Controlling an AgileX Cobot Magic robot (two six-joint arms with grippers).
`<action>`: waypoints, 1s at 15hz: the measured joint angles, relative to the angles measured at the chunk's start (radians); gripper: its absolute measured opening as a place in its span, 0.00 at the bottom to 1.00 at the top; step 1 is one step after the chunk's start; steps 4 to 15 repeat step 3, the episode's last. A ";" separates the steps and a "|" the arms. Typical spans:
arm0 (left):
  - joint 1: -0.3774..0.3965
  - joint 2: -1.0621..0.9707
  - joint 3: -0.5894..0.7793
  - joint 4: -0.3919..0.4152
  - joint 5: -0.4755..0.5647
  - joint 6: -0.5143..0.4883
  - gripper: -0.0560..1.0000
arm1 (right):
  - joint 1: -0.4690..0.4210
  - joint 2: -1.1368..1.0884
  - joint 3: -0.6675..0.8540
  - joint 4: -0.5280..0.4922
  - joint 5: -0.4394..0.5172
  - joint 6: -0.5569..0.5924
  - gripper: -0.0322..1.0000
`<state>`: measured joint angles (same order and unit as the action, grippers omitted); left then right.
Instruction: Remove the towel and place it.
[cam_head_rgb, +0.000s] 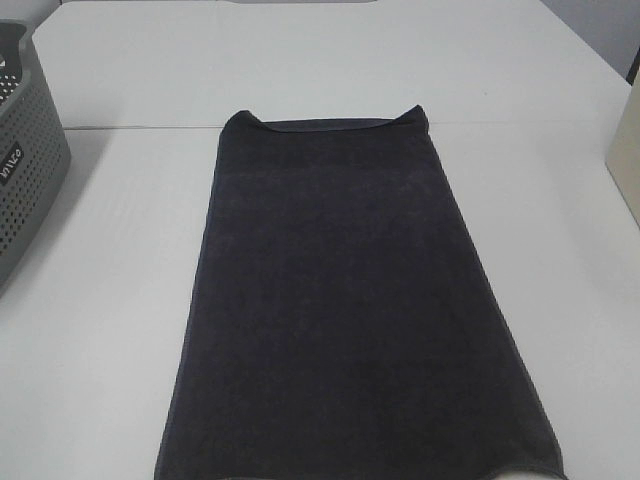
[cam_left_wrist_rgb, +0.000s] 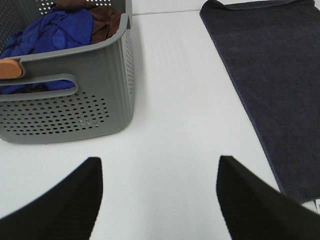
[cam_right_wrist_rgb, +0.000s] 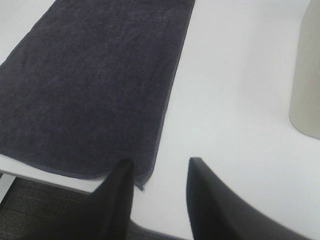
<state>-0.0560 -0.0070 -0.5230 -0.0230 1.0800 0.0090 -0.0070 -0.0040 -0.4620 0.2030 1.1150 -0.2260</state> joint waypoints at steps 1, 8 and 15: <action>0.000 0.000 0.000 0.000 0.000 0.000 0.64 | 0.000 0.000 0.000 0.000 0.000 0.000 0.38; 0.000 0.000 0.000 0.000 0.000 0.000 0.64 | 0.000 0.000 0.000 0.000 0.000 0.000 0.38; 0.000 0.000 0.000 0.000 0.000 0.000 0.64 | 0.000 0.000 0.000 0.000 0.000 0.000 0.38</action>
